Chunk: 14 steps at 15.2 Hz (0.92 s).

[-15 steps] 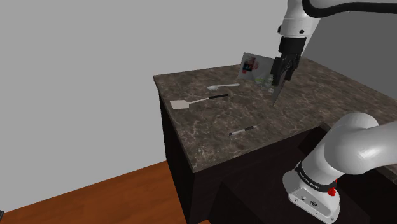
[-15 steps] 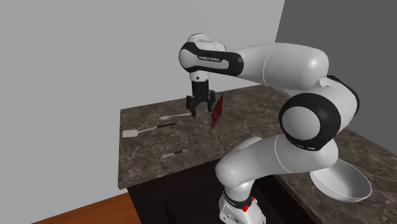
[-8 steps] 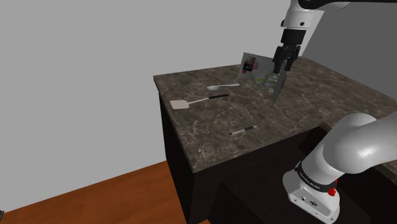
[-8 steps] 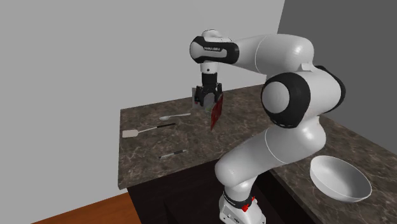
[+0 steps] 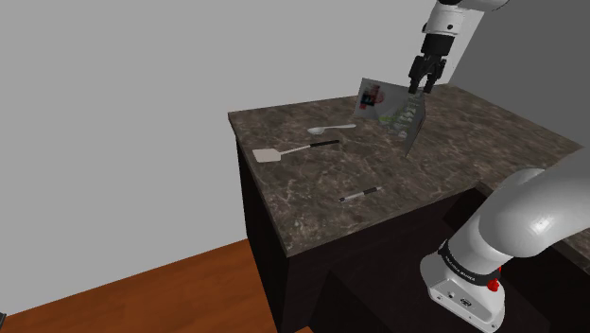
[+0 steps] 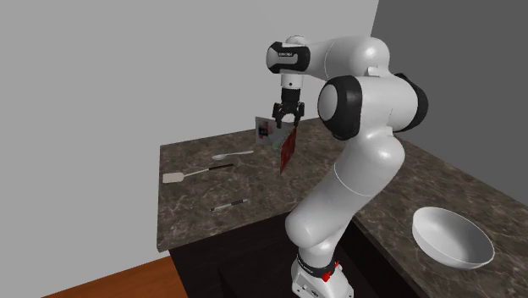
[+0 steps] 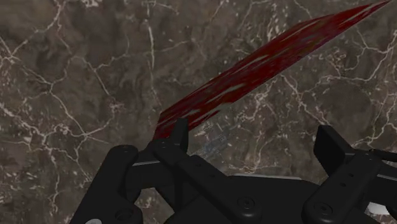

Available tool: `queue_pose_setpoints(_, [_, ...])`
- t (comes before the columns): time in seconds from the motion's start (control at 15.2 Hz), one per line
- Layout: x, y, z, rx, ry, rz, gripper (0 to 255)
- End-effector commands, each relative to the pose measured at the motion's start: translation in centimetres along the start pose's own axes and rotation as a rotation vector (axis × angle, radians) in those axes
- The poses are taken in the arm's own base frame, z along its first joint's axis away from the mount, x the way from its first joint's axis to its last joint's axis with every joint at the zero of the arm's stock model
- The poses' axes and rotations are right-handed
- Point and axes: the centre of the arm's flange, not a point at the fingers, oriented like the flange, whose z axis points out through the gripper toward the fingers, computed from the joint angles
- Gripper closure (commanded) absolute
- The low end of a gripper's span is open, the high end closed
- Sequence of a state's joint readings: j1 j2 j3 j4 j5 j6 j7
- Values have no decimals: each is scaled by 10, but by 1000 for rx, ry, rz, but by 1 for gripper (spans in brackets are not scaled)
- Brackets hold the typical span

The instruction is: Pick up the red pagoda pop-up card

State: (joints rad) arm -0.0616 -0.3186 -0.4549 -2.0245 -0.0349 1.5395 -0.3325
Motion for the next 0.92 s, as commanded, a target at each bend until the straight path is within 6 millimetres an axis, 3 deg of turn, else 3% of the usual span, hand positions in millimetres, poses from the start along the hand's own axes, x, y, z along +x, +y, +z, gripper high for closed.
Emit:
queue_pose_setpoints(0.0, [11,24,-5,15,8,4,0])
queue_pose_setpoints(0.2, [25,55,-12,34,17,11,0])
queue_pose_setpoints(0.79, [31,61,27,34,17,11,0])
queue_pose_setpoints(0.86, [31,62,27,34,17,11,255])
